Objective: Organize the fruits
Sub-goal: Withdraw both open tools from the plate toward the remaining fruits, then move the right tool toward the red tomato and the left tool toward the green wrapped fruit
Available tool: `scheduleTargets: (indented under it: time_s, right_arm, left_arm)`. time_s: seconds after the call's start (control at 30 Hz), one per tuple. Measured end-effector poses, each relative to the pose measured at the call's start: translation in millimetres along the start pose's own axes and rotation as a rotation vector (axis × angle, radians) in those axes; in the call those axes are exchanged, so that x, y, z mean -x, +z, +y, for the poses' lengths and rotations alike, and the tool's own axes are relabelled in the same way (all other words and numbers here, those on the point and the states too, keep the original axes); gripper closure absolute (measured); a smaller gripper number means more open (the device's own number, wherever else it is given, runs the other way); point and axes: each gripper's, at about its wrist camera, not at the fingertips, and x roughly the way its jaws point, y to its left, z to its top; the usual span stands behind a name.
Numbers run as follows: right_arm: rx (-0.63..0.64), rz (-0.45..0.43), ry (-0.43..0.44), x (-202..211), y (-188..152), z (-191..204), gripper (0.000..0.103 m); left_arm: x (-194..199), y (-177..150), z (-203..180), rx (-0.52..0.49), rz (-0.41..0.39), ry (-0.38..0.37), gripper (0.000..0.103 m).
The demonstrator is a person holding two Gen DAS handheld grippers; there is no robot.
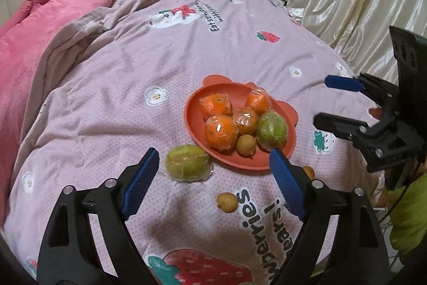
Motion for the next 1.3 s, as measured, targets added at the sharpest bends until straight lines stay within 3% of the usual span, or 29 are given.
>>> scheduleTargets:
  time_s: [0.47,1.3]
  right_arm:
    - [0.001,-0.016,-0.012,18,-8,19,0.008]
    - [0.006,-0.009,0.008,38,-40,51,0.007]
  left_arm:
    - [23,-8,11,0.026,-0.038,0.023,0.015]
    - [42,-34,13,0.028,-0.044,0.054,0.013]
